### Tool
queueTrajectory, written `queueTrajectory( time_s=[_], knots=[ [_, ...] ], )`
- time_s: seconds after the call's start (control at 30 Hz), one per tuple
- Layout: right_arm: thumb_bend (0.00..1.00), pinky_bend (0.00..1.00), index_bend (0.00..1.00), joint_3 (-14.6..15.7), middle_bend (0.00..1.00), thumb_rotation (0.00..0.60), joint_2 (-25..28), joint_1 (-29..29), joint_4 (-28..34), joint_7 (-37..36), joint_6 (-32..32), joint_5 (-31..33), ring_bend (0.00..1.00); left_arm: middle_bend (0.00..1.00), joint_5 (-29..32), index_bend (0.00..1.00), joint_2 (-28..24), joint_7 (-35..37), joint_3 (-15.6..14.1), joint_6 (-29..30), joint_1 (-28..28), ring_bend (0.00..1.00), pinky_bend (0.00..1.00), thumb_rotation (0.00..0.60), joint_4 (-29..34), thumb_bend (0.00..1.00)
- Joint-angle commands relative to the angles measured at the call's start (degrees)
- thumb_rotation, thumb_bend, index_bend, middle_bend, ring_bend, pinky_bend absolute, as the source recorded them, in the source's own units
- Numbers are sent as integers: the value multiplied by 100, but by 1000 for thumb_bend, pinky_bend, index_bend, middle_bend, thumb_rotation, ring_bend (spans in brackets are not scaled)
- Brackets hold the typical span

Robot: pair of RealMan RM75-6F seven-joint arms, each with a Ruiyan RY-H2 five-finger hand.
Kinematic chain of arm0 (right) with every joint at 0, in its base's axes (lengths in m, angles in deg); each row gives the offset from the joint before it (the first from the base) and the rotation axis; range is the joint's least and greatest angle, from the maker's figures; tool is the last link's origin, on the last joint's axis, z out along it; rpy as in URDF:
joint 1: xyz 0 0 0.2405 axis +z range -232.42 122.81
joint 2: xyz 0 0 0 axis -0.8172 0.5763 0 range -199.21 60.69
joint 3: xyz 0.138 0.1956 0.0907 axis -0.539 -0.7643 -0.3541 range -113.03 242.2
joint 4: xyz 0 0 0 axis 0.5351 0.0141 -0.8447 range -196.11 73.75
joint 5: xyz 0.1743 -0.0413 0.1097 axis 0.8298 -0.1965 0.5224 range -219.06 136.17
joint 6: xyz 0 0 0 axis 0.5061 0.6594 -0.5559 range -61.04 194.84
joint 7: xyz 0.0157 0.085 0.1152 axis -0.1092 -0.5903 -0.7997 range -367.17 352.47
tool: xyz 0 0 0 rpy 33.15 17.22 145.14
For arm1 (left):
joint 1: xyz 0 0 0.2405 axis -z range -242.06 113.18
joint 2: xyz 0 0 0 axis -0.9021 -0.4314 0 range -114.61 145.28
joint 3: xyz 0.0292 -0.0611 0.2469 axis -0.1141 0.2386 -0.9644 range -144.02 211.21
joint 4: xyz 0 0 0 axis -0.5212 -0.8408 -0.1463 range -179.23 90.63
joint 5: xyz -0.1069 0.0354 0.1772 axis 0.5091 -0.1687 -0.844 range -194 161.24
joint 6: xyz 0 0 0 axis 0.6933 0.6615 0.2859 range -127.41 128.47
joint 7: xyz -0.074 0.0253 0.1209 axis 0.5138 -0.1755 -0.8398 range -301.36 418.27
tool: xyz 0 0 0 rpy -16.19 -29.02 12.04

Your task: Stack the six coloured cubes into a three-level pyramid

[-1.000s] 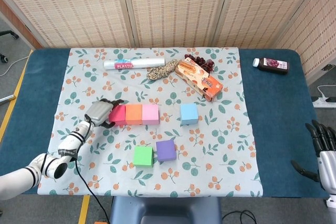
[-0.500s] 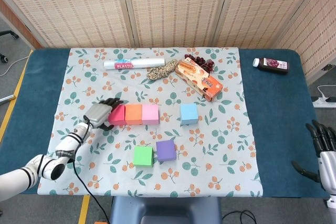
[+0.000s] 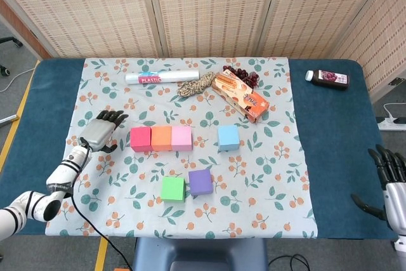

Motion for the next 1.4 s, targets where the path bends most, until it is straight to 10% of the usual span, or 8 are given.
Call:
queueTrajectory(
  time_s=[0.03,1.03,1.4],
  knots=[
    [0,0,0,-6,0,600,-3,14,3,12,19,8,0,0,132,0,365,-127,68,93,32,0,36,600,-387,325],
    [0,0,0,-48,0,600,-10,0,-19,31,61,196,0,0,35,0,1152,340,296,-623,501,0,33,600,-1401,329],
    [0,0,0,-70,0,600,21,15,-78,-73,53,176,0,0,103,0,401,359,416,21,110,0,34,600,-396,323]
  ],
)
